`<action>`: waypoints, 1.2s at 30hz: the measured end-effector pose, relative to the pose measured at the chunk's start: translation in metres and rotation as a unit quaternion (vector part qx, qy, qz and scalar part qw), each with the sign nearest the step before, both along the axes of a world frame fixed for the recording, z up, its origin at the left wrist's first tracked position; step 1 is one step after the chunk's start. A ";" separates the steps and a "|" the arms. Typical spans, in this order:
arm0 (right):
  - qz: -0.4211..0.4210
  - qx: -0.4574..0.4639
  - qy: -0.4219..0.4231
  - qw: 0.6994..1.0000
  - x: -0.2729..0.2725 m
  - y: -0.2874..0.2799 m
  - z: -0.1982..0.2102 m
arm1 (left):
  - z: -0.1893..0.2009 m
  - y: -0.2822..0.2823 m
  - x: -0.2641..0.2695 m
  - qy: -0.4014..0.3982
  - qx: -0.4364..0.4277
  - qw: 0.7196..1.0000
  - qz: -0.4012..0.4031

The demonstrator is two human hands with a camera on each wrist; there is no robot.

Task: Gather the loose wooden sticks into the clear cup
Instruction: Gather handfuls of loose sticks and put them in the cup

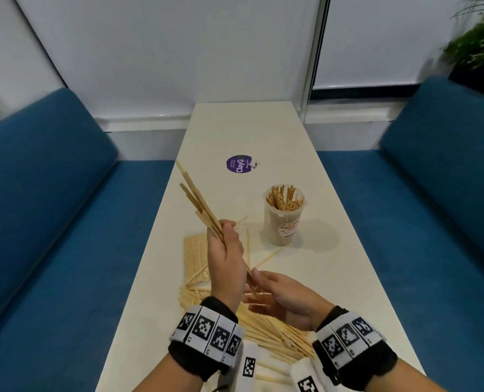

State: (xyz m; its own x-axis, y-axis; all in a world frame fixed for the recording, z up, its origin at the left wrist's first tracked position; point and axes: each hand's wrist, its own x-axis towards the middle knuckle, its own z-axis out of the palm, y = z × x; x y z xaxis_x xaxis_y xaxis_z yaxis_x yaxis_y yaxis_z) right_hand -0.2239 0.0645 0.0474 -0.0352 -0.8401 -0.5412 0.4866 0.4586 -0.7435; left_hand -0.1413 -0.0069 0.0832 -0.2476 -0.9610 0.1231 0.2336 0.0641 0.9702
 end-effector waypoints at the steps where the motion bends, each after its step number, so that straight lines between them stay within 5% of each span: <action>1: -0.016 0.033 -0.037 0.999 -0.002 -0.002 0.001 | 0.001 0.000 0.001 0.003 -0.016 1.000 0.010; 4: -0.059 0.098 -0.110 0.987 -0.005 -0.009 0.009 | 0.002 0.003 0.000 -0.005 -0.063 0.998 0.017; 9: -0.097 0.052 -0.203 0.973 -0.003 -0.015 0.032 | -0.008 0.011 -0.002 -0.038 -0.106 0.994 0.006; 21: -0.092 -0.001 -0.233 0.968 0.004 -0.011 0.031 | -0.014 0.013 0.006 -0.081 -0.097 0.992 -0.003; 27: -0.086 -0.015 -0.170 0.982 0.007 -0.009 0.029 | -0.007 0.013 0.005 -0.074 -0.014 0.997 -0.024; 31: 0.009 -0.011 -0.050 0.999 0.007 -0.009 0.026 | -0.003 0.007 0.014 -0.098 0.029 0.995 -0.016; 33: 0.071 0.006 0.163 0.984 0.001 -0.006 0.015 | -0.005 -0.002 0.025 -0.084 0.092 0.992 -0.023; 36: 0.167 0.023 0.531 0.831 -0.012 0.009 -0.021 | -0.018 -0.022 0.053 -0.109 0.177 0.975 -0.073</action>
State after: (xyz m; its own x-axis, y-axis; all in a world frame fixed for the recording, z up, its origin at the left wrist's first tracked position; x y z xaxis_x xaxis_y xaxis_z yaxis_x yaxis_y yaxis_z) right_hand -0.2363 0.0731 0.0265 -0.2820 -0.8780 -0.3867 -0.5922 0.4764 -0.6499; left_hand -0.0886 -0.0289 0.0649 -0.3686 -0.8859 -0.2814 0.0004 -0.3029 0.9530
